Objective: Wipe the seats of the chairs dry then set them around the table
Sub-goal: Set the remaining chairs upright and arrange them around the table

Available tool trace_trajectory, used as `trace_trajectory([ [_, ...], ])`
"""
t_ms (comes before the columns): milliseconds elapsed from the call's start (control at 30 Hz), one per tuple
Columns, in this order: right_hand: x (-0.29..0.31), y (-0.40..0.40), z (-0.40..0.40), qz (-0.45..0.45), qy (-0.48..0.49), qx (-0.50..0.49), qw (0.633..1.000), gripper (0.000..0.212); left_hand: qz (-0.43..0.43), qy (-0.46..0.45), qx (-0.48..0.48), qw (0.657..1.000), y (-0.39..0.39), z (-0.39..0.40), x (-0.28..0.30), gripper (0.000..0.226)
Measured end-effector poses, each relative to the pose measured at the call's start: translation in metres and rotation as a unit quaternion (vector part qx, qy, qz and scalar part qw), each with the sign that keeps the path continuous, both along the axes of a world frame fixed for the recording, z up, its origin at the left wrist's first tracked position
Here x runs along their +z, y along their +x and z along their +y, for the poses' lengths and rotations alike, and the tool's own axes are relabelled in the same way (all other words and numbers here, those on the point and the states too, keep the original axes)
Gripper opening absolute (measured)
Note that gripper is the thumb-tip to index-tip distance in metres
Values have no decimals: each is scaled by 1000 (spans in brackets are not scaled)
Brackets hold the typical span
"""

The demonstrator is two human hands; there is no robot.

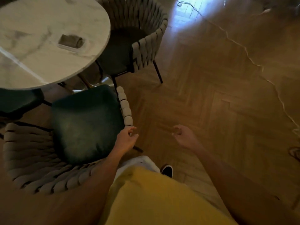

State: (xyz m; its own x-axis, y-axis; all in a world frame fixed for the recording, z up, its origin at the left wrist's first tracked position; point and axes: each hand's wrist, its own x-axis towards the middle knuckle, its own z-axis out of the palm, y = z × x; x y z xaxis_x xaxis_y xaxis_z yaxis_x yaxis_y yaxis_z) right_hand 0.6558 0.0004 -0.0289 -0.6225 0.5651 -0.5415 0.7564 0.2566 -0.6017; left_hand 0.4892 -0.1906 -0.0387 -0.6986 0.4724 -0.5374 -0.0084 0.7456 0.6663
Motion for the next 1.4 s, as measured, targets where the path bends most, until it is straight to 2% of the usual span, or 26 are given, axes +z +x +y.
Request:
trace_trajectory([
  [233,4,-16,77,-12,28,85,996,38,45,-42,75,995,-14,28,-14,45],
  [467,-11,-80,154,-12,21,123,992,42,17,-22,249,968,-61,78,-54,28],
  [533,-13,-104,177,-21,21,140,990,45,21,-31,277,960,-73,93,-60,39],
  [633,-10,-142,209,-37,16,179,983,51,15,-42,297,954,-93,113,-63,53],
  [800,1,-221,258,-33,30,242,969,57,-4,-71,335,939,-132,138,-72,41],
  [967,-2,-301,288,-15,31,303,952,55,-5,-110,326,939,-160,159,-70,54],
  [1167,-27,-401,317,-7,13,392,920,57,-22,-131,354,926,-192,183,-69,55],
  [1300,-37,-463,339,34,30,436,899,45,-27,-170,379,909,-215,199,-73,53],
  [1400,-40,-499,357,61,64,455,886,34,-24,-208,393,896,-222,202,-81,35],
])
